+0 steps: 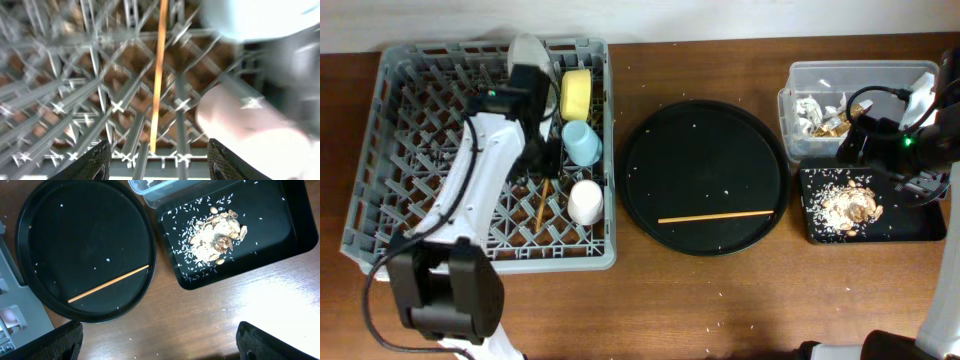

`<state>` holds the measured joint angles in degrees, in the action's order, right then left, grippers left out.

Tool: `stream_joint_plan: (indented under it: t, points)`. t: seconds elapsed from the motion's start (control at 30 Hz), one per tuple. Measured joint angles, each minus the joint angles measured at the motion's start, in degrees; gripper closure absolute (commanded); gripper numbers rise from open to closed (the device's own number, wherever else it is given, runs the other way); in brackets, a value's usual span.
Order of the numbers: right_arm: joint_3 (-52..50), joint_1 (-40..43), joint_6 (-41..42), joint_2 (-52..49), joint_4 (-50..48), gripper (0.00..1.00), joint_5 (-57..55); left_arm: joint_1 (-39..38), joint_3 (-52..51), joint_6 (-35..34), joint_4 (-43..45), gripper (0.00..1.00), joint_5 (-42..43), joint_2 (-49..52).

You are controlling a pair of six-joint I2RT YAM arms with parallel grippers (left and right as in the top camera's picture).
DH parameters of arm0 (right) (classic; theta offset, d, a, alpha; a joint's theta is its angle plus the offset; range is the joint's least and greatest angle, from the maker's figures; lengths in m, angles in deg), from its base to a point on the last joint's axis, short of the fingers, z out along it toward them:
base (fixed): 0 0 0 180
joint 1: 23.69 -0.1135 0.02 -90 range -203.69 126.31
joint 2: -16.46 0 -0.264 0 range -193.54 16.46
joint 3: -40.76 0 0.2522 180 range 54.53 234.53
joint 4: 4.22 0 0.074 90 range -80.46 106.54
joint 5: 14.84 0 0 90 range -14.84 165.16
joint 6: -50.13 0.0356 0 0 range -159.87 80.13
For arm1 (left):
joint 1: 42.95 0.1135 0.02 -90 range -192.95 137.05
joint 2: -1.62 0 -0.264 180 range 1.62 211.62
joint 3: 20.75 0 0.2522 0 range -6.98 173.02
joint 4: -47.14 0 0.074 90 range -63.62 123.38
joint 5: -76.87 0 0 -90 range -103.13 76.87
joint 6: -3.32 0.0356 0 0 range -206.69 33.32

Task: Sort waste into correct bins and load items into the dishwasher rack
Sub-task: 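Pick the second chopstick with the left gripper and place it in the rack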

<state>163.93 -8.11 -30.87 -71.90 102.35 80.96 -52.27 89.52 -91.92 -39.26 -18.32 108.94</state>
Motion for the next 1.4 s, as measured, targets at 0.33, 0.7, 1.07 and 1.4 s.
stream_joint_plan:
  t: [0.33,0.7,1.07,1.4]
  points:
    - [0.0,0.0,0.0,0.0,0.0,0.02,0.0,-21.9,6.2,23.9,9.5,0.39,11.2,-0.5]
    - [0.0,0.0,0.0,0.0,0.0,0.01,0.0,-40.9,6.2,40.6,15.1,0.39,10.5,19.0]
    - [0.0,0.0,0.0,0.0,0.0,0.02,0.0,-41.2,6.2,41.3,19.5,0.48,9.7,23.7]
    - [0.0,0.0,0.0,0.0,0.0,0.02,0.0,-41.1,6.2,41.3,21.0,1.0,9.7,23.9]
